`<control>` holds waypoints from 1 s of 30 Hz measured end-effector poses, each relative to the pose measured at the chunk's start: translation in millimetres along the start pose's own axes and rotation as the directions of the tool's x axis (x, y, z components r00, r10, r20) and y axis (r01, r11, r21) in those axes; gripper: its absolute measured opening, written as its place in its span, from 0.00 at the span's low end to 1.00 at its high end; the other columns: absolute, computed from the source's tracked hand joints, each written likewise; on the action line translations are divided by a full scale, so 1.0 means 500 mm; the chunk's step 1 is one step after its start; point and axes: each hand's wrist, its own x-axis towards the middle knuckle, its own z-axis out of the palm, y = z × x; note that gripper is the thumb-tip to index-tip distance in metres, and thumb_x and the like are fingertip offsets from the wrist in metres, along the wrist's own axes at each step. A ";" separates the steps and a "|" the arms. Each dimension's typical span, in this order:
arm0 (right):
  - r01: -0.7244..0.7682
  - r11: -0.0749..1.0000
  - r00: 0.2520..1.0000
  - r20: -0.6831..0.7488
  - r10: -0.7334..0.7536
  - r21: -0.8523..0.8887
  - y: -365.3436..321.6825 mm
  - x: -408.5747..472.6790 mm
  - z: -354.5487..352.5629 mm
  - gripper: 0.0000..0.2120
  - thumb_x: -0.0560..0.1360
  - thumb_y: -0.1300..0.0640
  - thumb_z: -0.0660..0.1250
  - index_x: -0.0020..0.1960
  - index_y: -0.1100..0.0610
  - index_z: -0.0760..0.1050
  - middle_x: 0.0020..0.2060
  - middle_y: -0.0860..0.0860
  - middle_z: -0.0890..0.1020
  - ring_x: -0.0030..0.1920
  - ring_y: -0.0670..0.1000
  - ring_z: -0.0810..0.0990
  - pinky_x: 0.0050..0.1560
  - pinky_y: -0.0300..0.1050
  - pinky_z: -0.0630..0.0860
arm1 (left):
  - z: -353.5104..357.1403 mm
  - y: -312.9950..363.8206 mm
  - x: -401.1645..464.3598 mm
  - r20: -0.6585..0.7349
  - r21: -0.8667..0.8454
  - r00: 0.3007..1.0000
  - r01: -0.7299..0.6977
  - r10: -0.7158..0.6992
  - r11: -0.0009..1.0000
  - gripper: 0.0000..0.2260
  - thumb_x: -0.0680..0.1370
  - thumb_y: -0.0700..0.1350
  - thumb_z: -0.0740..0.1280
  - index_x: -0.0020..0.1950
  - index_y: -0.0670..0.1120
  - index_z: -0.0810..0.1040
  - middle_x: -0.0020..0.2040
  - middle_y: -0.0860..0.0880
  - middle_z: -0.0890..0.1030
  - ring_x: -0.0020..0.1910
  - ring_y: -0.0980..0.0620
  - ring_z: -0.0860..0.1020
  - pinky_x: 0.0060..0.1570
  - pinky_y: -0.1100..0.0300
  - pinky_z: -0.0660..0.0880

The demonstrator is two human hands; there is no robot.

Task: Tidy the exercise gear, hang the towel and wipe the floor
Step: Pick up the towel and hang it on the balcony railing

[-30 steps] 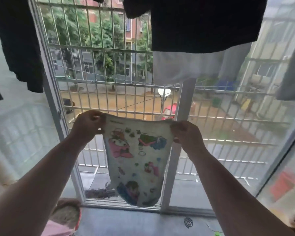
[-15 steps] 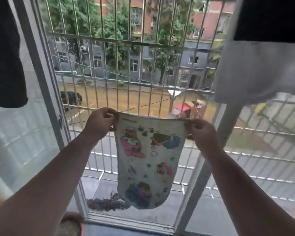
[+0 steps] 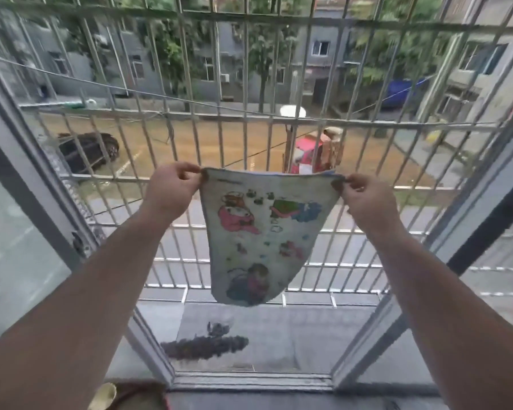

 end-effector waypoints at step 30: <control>-0.018 0.842 0.995 -0.076 0.070 0.540 0.049 0.631 0.219 0.26 0.81 0.40 0.57 0.52 0.64 0.76 0.37 0.58 0.85 0.34 0.56 0.86 0.29 0.47 0.81 | 0.267 0.106 0.579 -0.045 -0.527 0.997 -0.076 0.061 0.847 0.16 0.83 0.48 0.60 0.58 0.35 0.72 0.49 0.39 0.83 0.47 0.44 0.85 0.44 0.52 0.83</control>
